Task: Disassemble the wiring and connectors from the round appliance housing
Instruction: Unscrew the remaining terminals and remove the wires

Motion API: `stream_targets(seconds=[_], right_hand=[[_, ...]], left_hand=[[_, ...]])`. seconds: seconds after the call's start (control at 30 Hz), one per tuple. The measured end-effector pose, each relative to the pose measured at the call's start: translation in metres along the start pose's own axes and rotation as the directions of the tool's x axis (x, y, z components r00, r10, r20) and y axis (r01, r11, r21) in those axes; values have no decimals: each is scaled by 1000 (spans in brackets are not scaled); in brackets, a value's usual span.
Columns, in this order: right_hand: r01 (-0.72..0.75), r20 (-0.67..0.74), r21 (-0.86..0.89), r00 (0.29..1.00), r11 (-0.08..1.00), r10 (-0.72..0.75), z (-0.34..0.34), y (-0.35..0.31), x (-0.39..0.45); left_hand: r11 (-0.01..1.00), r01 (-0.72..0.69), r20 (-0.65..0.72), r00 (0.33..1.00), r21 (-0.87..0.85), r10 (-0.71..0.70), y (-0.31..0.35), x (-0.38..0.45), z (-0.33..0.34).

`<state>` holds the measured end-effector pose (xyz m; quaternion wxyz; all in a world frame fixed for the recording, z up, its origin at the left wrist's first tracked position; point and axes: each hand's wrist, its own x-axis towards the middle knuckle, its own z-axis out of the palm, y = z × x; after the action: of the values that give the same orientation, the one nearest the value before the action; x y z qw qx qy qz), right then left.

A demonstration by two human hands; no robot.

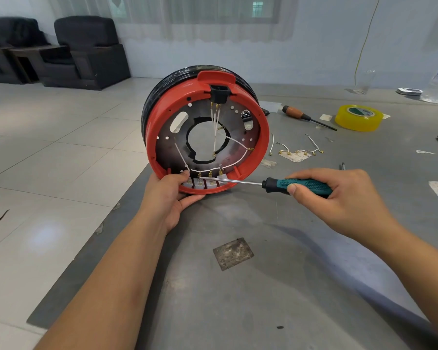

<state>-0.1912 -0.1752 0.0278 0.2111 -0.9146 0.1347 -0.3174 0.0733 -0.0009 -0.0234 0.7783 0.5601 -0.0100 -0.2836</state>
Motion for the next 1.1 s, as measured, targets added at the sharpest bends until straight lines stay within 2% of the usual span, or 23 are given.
stream_targets(seconds=[1.1], right_hand=[[46, 20, -63, 999, 997, -45, -3, -1, -1]], left_hand=[[999, -23, 31, 999, -30, 24, -1, -3, -2]])
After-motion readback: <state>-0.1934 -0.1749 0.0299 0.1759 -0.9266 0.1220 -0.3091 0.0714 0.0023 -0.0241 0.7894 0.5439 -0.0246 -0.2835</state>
